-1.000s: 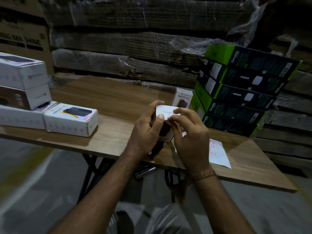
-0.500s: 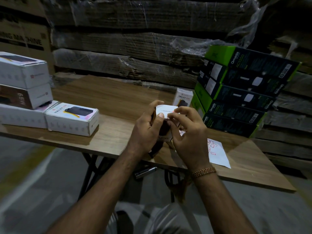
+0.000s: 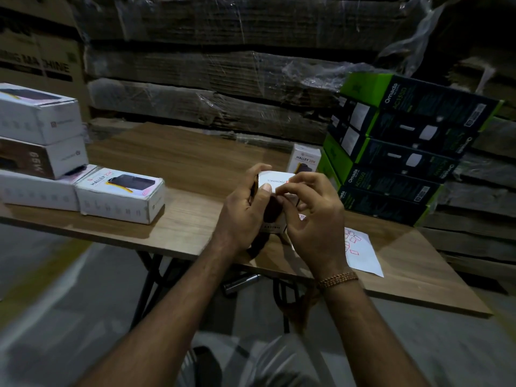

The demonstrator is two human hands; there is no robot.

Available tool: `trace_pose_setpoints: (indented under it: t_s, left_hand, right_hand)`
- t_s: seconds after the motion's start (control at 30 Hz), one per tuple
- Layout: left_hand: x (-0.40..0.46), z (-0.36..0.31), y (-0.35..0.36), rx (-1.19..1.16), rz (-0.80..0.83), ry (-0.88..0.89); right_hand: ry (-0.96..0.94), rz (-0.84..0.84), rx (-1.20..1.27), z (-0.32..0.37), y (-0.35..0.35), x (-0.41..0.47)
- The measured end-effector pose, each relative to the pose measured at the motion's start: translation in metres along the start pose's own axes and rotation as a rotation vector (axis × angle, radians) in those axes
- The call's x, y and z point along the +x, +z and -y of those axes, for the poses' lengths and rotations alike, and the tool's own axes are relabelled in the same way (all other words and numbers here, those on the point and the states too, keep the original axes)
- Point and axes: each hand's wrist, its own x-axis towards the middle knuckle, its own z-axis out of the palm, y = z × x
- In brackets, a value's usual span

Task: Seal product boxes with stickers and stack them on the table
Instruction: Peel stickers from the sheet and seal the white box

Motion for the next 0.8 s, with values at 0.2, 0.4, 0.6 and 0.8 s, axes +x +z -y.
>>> trace_pose_setpoints:
  t_s: [0.2, 0.4, 0.6, 0.8]
  left_hand:
    - [0.0005, 0.0000, 0.0021, 0.013, 0.004, -0.007]
    - [0.0006, 0.0004, 0.0020, 0.028, 0.000, 0.000]
    - [0.0008, 0.0007, 0.0017, 0.008, 0.018, -0.008]
    - [0.0012, 0.0002, 0.0014, -0.007, 0.019, -0.009]
  right_hand:
    - [0.042, 0.011, -0.001, -0.0023, 0.0015, 0.0014]
    - [0.047, -0.026, -0.005, 0.0050, -0.0004, -0.0003]
    - [0.019, -0.041, -0.026, 0.0035, 0.0017, -0.0016]
    - [-0.001, 0.014, -0.051, -0.0030, 0.0008, 0.0016]
